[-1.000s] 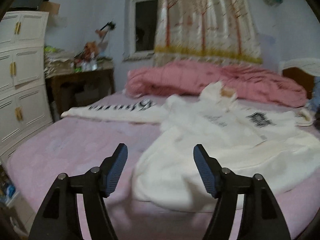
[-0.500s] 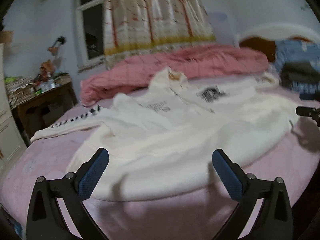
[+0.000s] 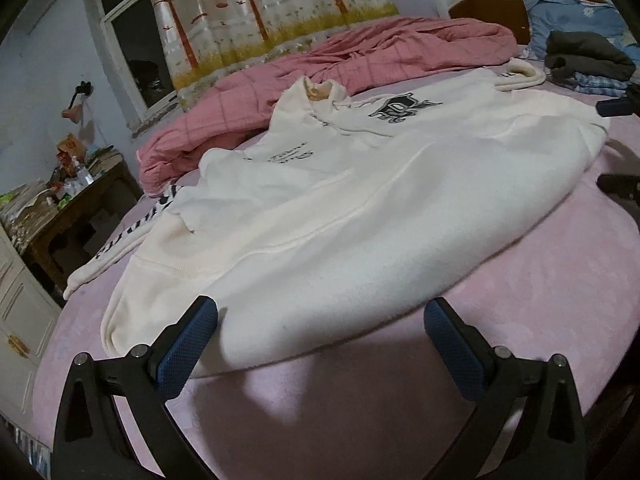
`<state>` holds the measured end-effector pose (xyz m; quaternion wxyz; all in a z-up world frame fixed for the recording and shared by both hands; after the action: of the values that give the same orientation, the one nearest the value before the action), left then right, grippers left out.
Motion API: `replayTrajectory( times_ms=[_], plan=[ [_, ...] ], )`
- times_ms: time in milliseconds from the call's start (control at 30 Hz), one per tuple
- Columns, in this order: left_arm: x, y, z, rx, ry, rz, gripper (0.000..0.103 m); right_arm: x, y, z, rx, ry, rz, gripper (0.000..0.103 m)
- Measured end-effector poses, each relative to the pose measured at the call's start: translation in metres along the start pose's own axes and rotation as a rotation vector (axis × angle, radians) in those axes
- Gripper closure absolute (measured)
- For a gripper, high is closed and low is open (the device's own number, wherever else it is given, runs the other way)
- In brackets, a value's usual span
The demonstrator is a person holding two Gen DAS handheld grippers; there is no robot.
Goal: Fold large clothes
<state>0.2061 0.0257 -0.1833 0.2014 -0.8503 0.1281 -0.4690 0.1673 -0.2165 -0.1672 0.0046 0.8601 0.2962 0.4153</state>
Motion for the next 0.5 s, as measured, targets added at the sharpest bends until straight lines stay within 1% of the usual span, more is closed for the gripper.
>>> replayTrajectory(
  times_ms=[33,133,200,267,367,433,467,500],
  plan=[
    [0.0,-0.002,0.003,0.015,-0.006,-0.001,0.0,-0.002,0.006,0.001,-0.011,-0.008,0.02,0.0],
    [0.001,-0.008,0.014,0.034,-0.037,-0.03,0.0,-0.005,0.022,0.008,0.0,-0.033,0.083,0.0],
    [0.005,-0.013,0.021,0.052,-0.052,-0.048,0.0,-0.005,0.032,0.015,-0.026,-0.052,0.125,0.0],
    [0.007,-0.018,0.03,0.078,-0.075,-0.06,0.0,-0.003,0.041,0.021,-0.029,-0.064,0.16,0.0],
    [0.011,-0.025,0.037,0.107,-0.085,-0.084,0.0,0.001,0.049,0.025,-0.067,-0.062,0.164,0.0],
    [0.015,-0.029,0.039,0.134,-0.071,-0.085,0.005,0.003,0.053,0.025,-0.099,-0.057,0.164,0.002],
    [0.016,-0.031,0.039,0.141,-0.065,-0.084,0.007,0.005,0.055,0.023,-0.11,-0.045,0.165,0.012],
    [0.017,-0.032,0.041,0.143,-0.066,-0.088,0.01,0.005,0.056,0.022,-0.11,-0.038,0.166,0.029]
  ],
)
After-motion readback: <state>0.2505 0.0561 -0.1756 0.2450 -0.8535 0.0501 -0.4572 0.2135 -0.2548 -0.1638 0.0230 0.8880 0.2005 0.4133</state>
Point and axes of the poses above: each gripper's, at about its wrist camera, not at the fingertips, and z roughly the way its jaws point, y to its right, x to its top, the point moved 9 cm from there along z, roughly the way its jaws point, and after that the axes turned 12 degrees about x, right-handed, at the moved point
